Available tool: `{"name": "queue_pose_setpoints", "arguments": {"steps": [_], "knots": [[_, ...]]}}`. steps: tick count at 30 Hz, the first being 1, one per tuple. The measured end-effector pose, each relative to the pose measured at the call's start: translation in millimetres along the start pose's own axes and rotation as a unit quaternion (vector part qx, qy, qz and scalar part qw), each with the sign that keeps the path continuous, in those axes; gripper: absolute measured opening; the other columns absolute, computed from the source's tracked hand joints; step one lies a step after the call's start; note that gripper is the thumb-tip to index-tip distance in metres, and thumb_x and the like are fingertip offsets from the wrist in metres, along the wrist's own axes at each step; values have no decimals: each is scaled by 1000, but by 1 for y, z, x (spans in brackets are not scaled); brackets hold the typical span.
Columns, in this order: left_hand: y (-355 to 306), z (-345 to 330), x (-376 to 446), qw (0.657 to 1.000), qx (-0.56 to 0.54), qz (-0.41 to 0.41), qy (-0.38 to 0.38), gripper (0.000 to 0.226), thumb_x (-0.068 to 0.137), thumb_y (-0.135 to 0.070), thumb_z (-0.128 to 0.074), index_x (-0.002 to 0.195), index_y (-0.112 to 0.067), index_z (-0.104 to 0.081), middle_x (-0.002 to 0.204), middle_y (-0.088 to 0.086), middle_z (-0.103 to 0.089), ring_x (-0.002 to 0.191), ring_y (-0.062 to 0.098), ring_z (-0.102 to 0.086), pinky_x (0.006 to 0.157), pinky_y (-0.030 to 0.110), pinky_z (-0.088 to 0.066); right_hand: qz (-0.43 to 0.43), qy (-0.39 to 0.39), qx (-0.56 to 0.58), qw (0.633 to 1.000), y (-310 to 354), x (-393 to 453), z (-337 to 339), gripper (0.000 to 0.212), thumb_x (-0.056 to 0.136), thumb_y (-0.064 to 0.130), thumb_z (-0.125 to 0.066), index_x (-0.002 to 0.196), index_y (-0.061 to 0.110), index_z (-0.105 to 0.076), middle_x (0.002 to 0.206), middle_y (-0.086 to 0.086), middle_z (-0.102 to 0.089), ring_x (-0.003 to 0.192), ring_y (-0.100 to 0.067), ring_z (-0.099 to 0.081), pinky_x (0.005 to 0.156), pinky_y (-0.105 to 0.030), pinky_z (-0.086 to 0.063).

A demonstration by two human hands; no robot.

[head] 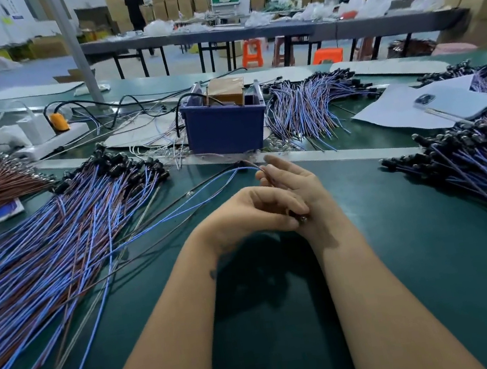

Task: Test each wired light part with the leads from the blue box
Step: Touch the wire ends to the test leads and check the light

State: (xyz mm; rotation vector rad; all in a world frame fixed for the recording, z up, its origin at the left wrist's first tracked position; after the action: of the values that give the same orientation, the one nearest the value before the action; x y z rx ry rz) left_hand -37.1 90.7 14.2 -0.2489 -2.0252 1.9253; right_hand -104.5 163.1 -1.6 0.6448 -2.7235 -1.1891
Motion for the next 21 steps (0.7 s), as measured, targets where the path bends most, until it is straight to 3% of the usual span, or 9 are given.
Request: {"name": "queue_pose_setpoints", "arguments": {"steps": [3, 7, 9, 15, 18, 21], "knots": [[6, 17, -6, 998, -2, 53, -26, 13, 82, -24, -67, 87, -19, -78, 93, 4, -70, 71, 8, -61, 68, 24, -44, 10, 35, 33, 999, 4, -2, -3, 24, 82, -5, -61, 104, 4, -64, 78, -8, -70, 66, -12, -69, 61, -16, -56], [8, 52, -7, 953, -23, 22, -301, 30, 97, -31, -53, 79, -20, -74, 82, -4, -72, 59, 6, -58, 58, 24, -36, 2, 103, 43, 994, 4, -5, -9, 30, 72, -1, -63, 101, 2, -67, 84, -10, -73, 71, -13, -71, 66, -16, -57], [5, 58, -10, 931, -43, -21, -362, 28, 99, -26, -50, 85, -21, -73, 79, -7, -73, 62, 4, -62, 57, 21, -40, -6, 108, -9, 994, -4, -4, -12, 28, 72, -5, -63, 100, -1, -66, 84, -12, -73, 70, -15, -71, 67, -18, -57], [-1, 59, -12, 914, 45, -26, -401, 30, 91, -7, -47, 89, -22, -72, 81, -9, -73, 72, 4, -63, 62, 22, -43, 36, 33, -101, 994, -10, 1, -9, 17, 83, -16, -59, 90, -2, -65, 73, -11, -71, 63, -17, -70, 65, -19, -57], [-1, 56, -10, 916, -1, -43, -399, 26, 98, -14, -46, 89, -21, -70, 85, -8, -74, 71, 5, -63, 62, 22, -46, 80, -29, -85, 993, -5, 3, -2, 18, 84, -17, -58, 87, 0, -63, 72, -12, -65, 59, -15, -67, 64, -19, -57], [-2, 58, -9, 909, -67, -58, -406, 26, 103, -24, -40, 100, -22, -66, 92, -7, -73, 74, 6, -65, 61, 20, -49, 74, -28, -113, 990, -5, 2, -3, 20, 84, -16, -57, 83, 2, -64, 66, -8, -66, 55, -13, -66, 59, -17, -55]]}}
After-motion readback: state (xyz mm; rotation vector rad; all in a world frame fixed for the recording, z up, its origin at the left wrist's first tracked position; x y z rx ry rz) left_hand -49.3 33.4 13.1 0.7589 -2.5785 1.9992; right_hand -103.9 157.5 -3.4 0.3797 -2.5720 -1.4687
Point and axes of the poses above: each hand's wrist, its own x-axis towards the middle knuckle, its own z-axis out of the back of the hand, y = z × x, the point moved 5 cm from there along x, towards the middle knuckle
